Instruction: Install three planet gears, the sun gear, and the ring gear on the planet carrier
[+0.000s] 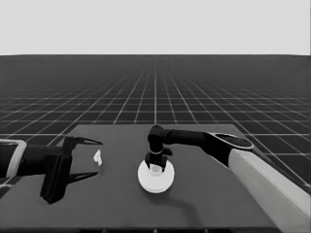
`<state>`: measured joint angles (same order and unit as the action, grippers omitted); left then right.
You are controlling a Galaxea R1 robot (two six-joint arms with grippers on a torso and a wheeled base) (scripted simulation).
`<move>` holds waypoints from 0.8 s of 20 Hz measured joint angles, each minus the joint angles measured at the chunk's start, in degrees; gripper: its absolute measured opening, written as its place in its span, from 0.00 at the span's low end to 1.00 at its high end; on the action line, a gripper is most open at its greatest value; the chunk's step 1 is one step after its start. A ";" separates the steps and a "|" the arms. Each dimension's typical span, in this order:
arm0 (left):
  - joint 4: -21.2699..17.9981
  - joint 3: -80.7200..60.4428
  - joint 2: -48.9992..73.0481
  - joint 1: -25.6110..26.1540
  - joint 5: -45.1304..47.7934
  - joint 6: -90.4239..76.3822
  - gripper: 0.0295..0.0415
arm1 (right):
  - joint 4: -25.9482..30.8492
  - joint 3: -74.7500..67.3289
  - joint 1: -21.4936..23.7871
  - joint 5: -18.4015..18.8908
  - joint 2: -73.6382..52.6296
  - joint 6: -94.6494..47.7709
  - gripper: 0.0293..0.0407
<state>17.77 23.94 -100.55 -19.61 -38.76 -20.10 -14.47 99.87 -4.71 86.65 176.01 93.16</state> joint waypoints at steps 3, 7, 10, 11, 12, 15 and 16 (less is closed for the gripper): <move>0.00 0.00 0.00 0.00 0.00 0.00 0.75 | 0.00 0.00 0.00 0.00 0.00 1.50 0.49; 0.00 0.00 0.00 0.00 0.00 0.00 0.75 | 0.00 0.00 0.00 0.00 0.00 3.50 0.49; 0.00 0.00 0.00 0.00 0.00 0.00 0.75 | 0.00 0.00 0.00 0.00 0.00 5.00 0.49; 0.00 0.00 0.00 0.00 0.00 0.00 0.75 | 0.00 0.00 0.00 0.00 0.00 5.50 0.49; 0.00 0.00 0.00 0.00 0.00 0.00 0.75 | 0.00 0.00 0.00 0.00 0.00 6.00 0.49; 0.00 0.00 0.00 0.00 0.00 0.00 0.75 | 0.00 0.00 0.00 0.00 0.00 7.50 0.49; 0.00 0.00 0.00 0.00 0.00 0.00 0.75 | 0.00 0.00 0.00 0.00 0.00 8.00 0.49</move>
<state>17.77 23.94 -100.55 -19.61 -38.76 -20.10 -14.47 99.87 -4.71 86.66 176.01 101.15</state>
